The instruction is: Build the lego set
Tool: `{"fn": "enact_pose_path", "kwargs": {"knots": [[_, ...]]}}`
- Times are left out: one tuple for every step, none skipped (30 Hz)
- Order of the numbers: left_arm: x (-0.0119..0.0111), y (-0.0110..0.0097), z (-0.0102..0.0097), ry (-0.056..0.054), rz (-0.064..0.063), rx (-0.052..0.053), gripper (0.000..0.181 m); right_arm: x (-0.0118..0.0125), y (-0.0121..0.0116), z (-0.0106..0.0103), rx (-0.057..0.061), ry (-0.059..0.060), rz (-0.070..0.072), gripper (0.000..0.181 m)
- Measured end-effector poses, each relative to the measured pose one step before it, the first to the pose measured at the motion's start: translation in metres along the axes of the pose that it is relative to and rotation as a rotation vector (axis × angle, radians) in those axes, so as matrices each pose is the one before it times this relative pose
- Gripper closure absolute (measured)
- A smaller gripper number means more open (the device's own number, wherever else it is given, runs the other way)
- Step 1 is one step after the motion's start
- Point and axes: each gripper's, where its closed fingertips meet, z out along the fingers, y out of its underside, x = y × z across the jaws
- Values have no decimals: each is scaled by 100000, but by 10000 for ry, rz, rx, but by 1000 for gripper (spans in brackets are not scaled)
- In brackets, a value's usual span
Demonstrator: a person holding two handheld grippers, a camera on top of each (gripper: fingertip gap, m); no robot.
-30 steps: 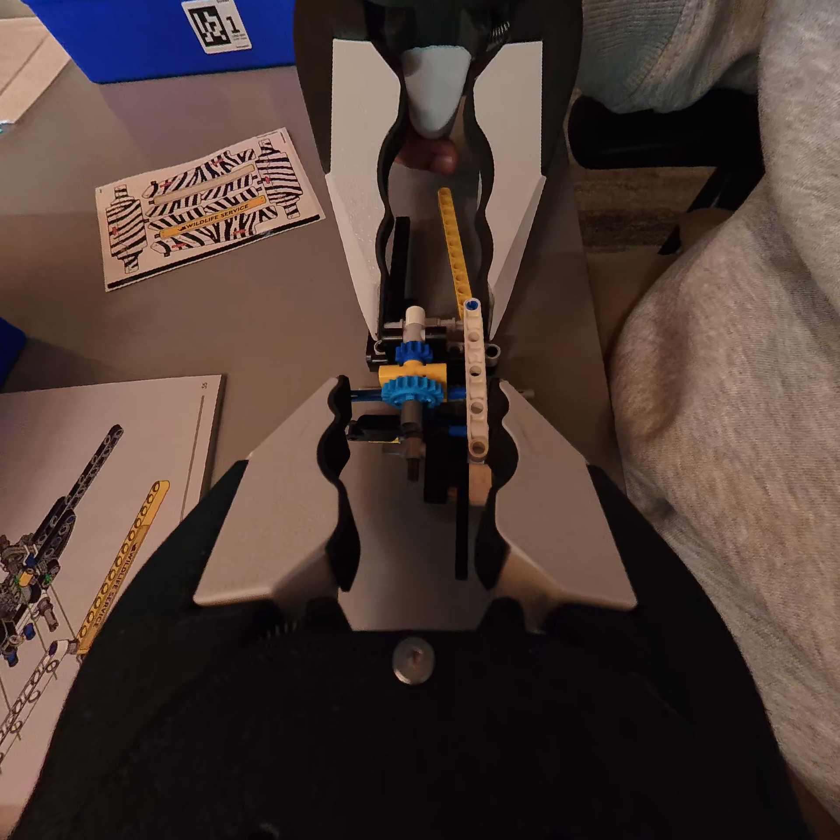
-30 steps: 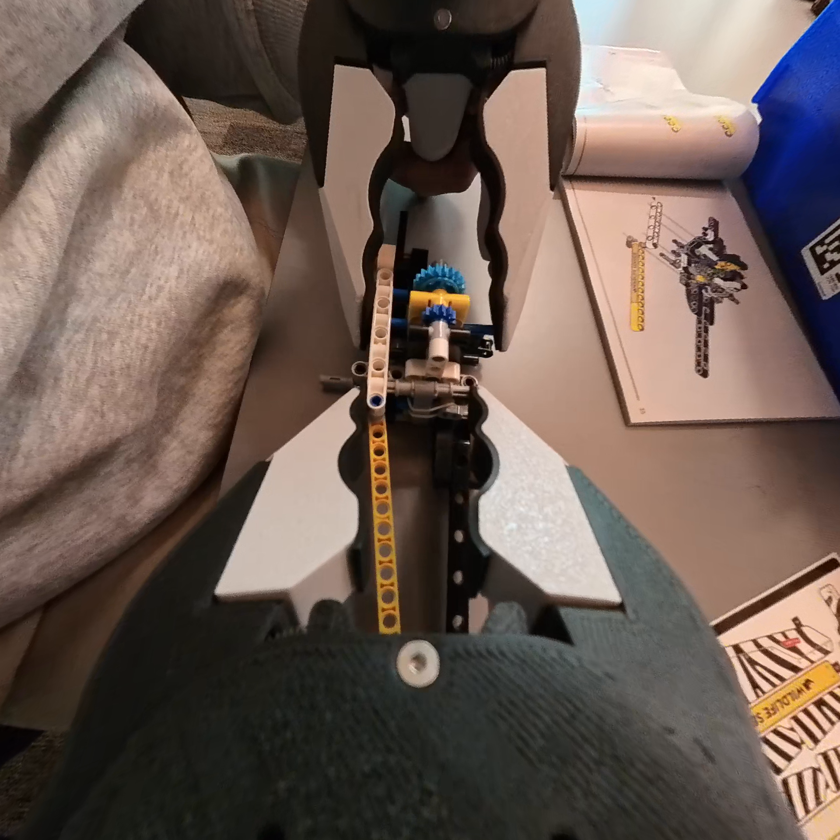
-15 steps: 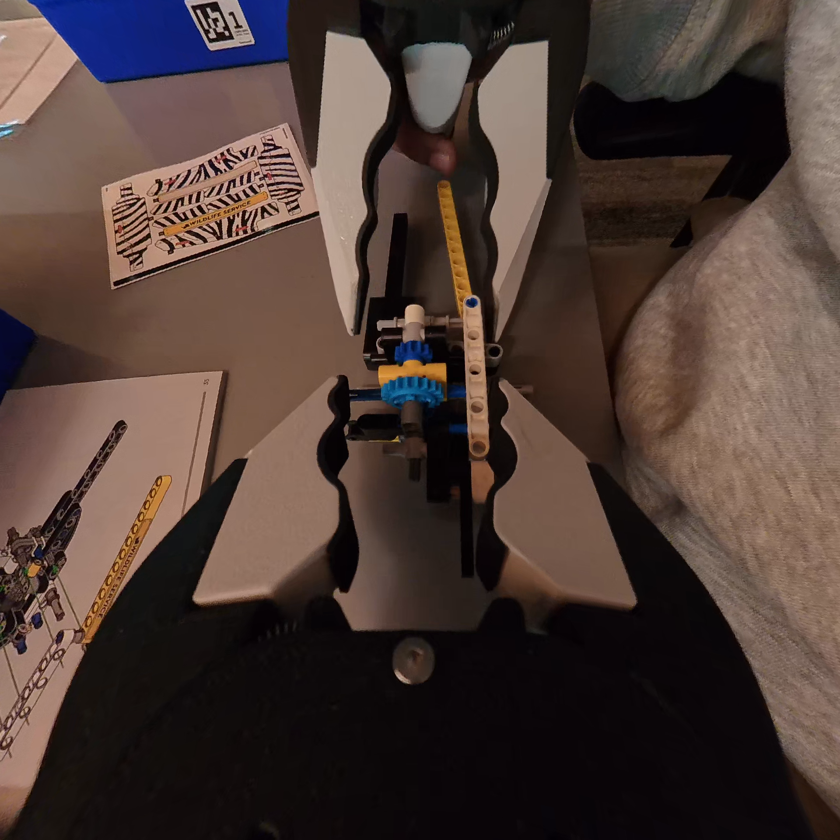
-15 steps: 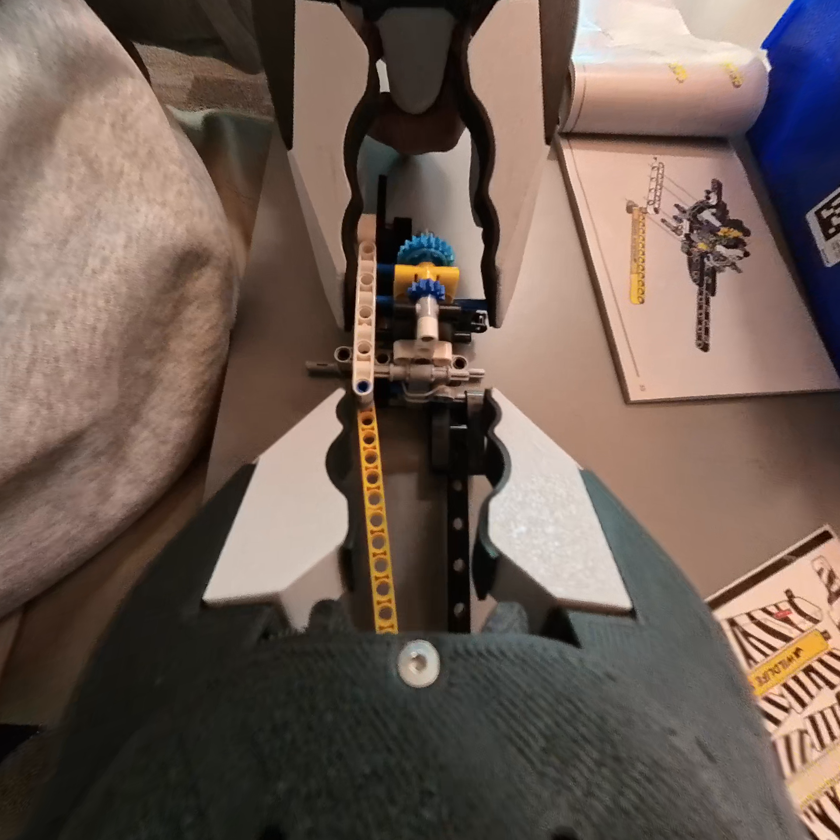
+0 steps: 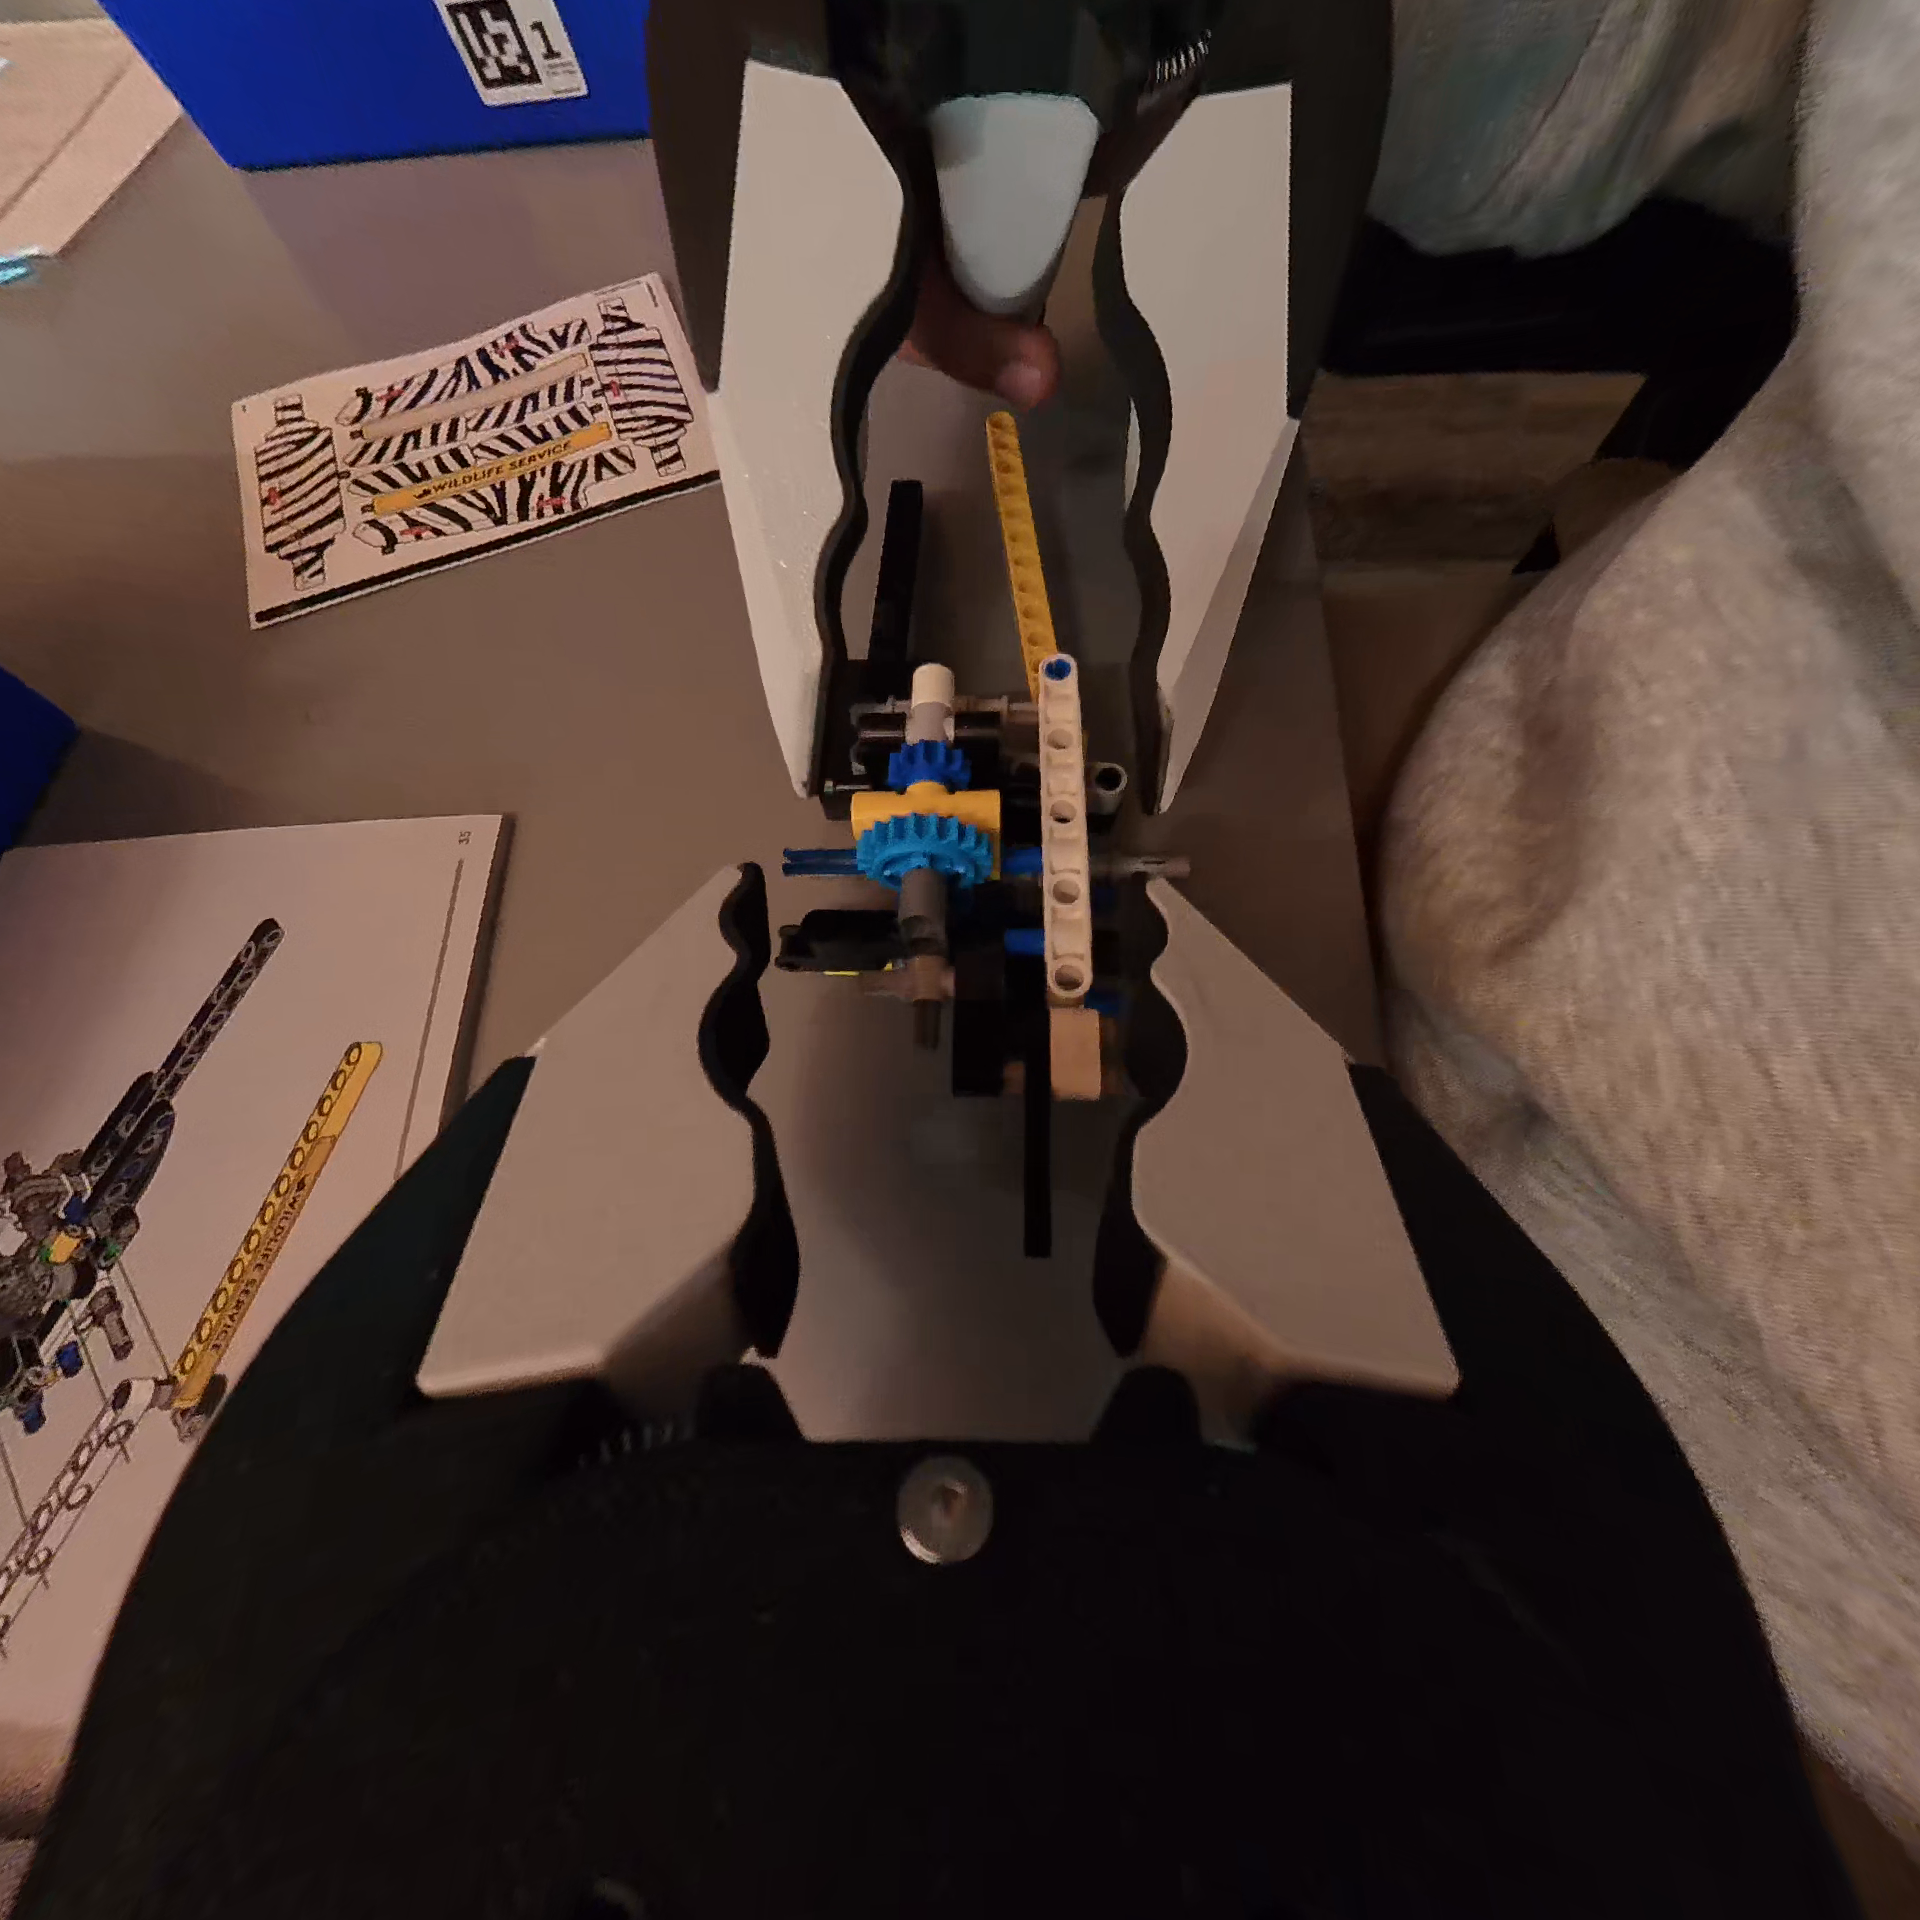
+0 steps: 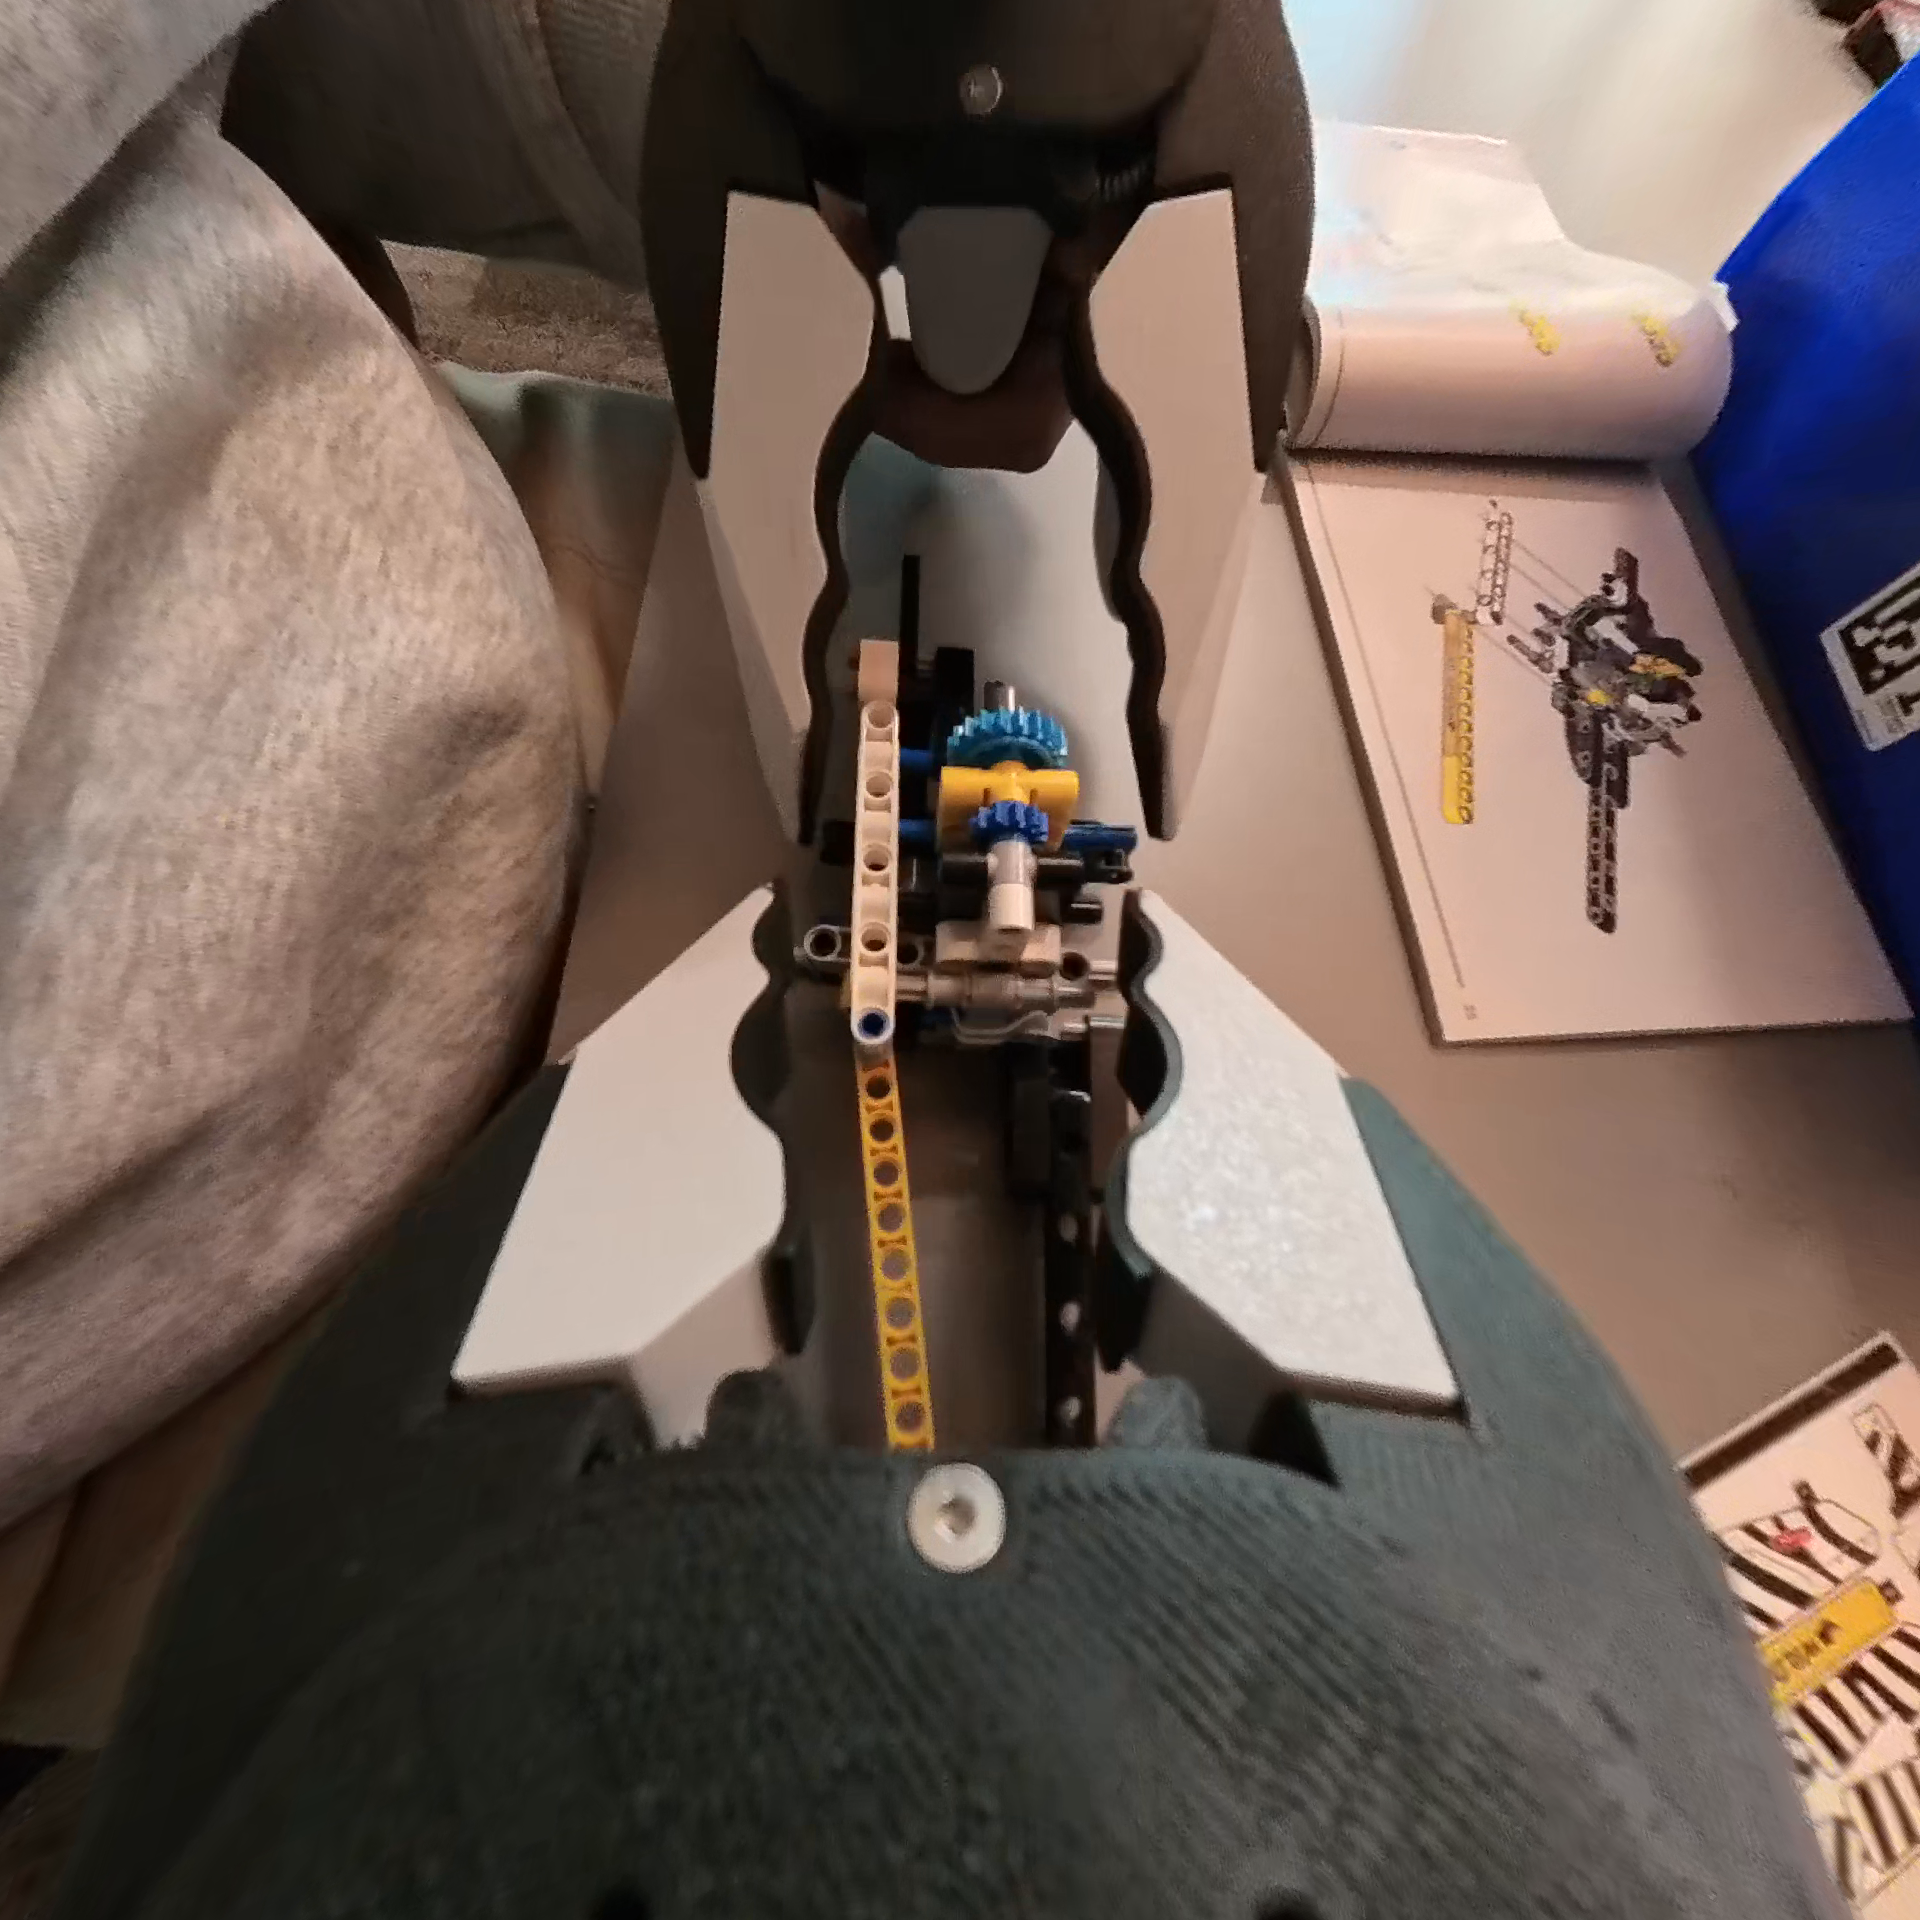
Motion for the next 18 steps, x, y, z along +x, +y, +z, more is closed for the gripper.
{"fn": "enact_pose_path", "kwargs": {"knots": [[-1,146,87,-11,11,-54,112,-17,34,99,-76,-16,43,120],[21,115,127,-6,16,-40,112,-7,125,104,-116,-7,53,120],[40,72,149,-3,27,-26,112,-41,155,118,-137,-19,74,121],[-2,69,129,-35,59,-78,113,-8,126,111,-127,0,117,122],[-69,-43,96,-81,63,-12,114,21,78,91,-112,9,136,122],[25,-68,75,-13,48,6,115,24,2,35,-65,13,96,123],[51,-29,93,29,2,-17,116,55,-7,8,-46,32,40,125],[30,1,91,14,-15,-35,117,60,8,8,-36,39,-18,127],[-14,22,59,-16,-2,-33,118,56,17,10,-17,41,-33,128],[-21,-7,3,-11,8,5,119,51,13,13,-14,35,-4,129],[9,-16,-11,16,-13,16,120,71,10,4,-15,41,-1,131],[13,7,2,39,-37,-3,120,-35,21,-18,-11,-13,-33,133],[20,-9,-7,32,-24,6,120,-12,13,-3,-14,-3,5,133],[2,5,-7,15,-10,3,120,-15,2,6,-10,0,6,133],[21,-7,8,17,-3,2,120,-15,5,12,-5,1,-4,133],[-7,-5,7,18,-6,3,120,-10,8,7,-2,2,-2,133],[-17,-4,5,8,-23,4,119,-16,6,-4,-2,-13,16,133],[-45,-13,1,2,-29,6,119,-14,11,-10,-1,-17,13,133]]}}
